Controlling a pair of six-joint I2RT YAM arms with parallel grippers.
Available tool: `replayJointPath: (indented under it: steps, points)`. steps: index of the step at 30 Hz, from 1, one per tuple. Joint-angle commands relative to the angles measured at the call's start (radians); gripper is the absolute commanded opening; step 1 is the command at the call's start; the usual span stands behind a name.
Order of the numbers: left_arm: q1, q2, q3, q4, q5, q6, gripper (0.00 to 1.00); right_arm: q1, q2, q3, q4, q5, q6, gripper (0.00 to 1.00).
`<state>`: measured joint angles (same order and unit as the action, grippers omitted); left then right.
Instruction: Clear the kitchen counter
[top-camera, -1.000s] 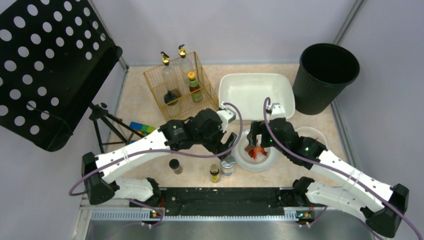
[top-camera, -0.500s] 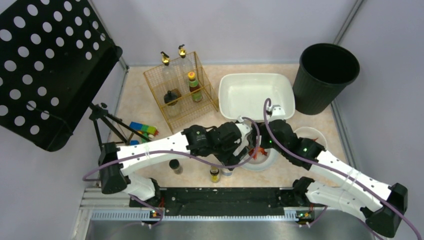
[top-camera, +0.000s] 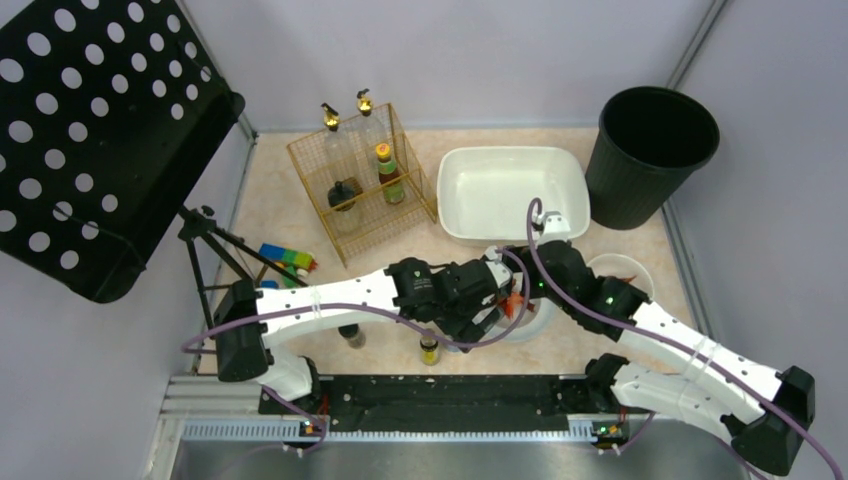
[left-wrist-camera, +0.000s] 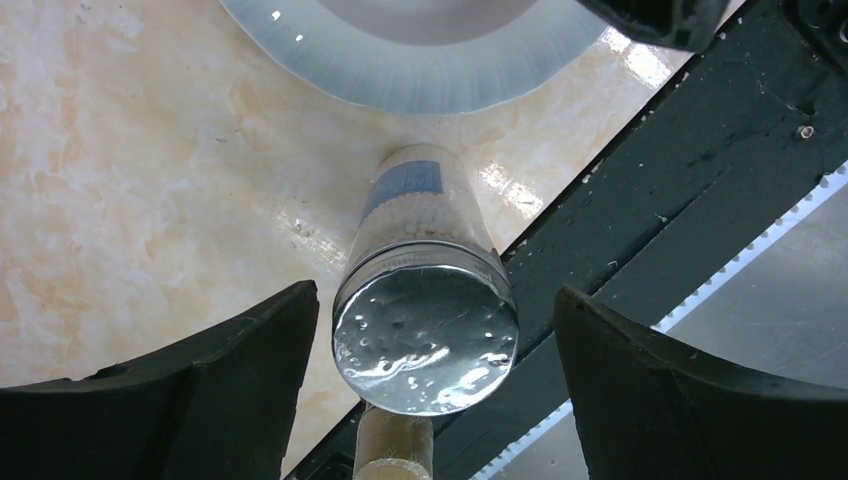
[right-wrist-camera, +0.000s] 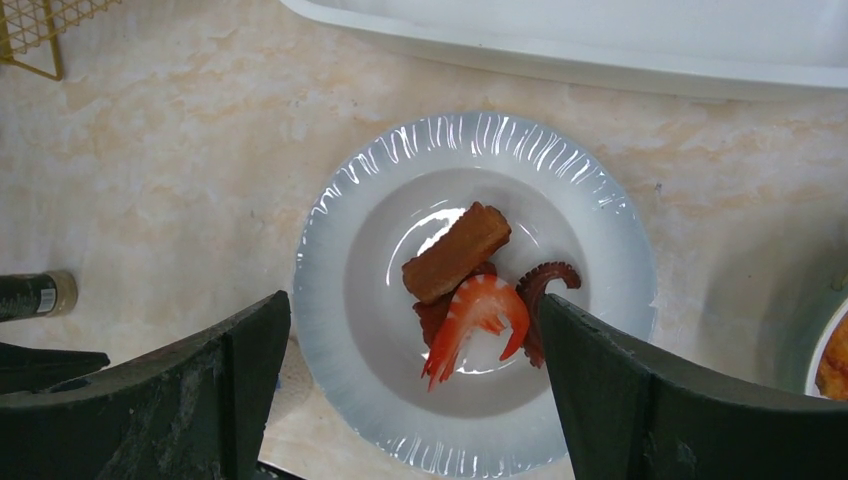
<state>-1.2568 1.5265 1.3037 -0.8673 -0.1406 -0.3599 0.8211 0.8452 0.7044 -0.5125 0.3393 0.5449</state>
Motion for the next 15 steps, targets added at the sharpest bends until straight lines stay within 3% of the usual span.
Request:
replayJointPath:
  steps: [1,10,13,15]
  points:
    - [-0.015,0.023,0.039,-0.006,-0.015,-0.020,0.91,-0.012,-0.013,-0.005,0.038,-0.002,0.009,0.93]
    - [-0.018,0.062,0.055,-0.035,-0.036,-0.028,0.73,-0.013,-0.016,-0.006,0.040,-0.002,0.005,0.93]
    - [-0.018,0.067,0.060,-0.050,-0.047,-0.031,0.61,-0.013,-0.016,-0.006,0.040,-0.001,0.005,0.93]
    - [-0.018,0.070,0.060,-0.055,-0.048,-0.032,0.48,-0.013,-0.015,-0.006,0.042,0.000,0.002,0.93]
